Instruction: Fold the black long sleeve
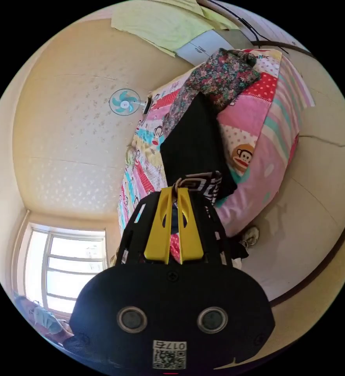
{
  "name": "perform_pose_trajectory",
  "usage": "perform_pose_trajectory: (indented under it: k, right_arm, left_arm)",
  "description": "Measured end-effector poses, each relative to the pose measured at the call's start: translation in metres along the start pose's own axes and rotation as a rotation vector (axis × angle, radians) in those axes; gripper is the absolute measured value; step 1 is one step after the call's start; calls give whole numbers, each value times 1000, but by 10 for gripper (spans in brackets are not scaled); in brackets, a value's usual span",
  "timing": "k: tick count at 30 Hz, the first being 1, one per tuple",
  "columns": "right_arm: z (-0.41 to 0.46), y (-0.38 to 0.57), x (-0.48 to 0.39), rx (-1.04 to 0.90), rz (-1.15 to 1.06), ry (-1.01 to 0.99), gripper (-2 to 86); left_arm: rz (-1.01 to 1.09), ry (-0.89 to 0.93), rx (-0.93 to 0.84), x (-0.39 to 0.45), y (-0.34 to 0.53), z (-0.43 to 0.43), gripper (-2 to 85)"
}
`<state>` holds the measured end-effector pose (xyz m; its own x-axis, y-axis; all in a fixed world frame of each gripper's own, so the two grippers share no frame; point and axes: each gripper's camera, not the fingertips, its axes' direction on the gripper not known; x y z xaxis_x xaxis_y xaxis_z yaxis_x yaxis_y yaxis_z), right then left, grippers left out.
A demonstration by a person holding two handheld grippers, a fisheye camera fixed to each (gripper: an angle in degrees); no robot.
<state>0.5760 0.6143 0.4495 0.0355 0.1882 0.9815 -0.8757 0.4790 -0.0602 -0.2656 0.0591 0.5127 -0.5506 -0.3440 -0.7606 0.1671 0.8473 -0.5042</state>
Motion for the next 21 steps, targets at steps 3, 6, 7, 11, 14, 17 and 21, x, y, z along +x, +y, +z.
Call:
perform_pose_trajectory:
  k: [3, 6, 7, 11, 14, 17, 21]
  right_arm:
    - [23, 17, -89, -36, -200, -124, 31]
    - [65, 52, -197, -75, -451, -153, 33]
    - [76, 62, -217, -80, -491, -148, 34]
    - [188, 142, -306, -193, -654, -129, 40]
    - [288, 219, -312, -282, -661, -167, 51]
    - [408, 308, -288, -645, -734, 10, 77]
    - [433, 371, -259, -868, -792, -14, 86]
  left_arm:
    - [-9, -43, 3, -2, 1, 0, 65]
    - [-6, -14, 15, -7, 2, 0, 67]
    - [-7, 9, 28, -9, 3, 0, 71]
    - [-22, 69, 62, -17, 9, 4, 85]
    - [-31, 110, 82, -21, 18, 9, 92]
    - [-48, 130, 74, -25, 29, 15, 103]
    - [-60, 119, 92, -34, 50, 4, 111]
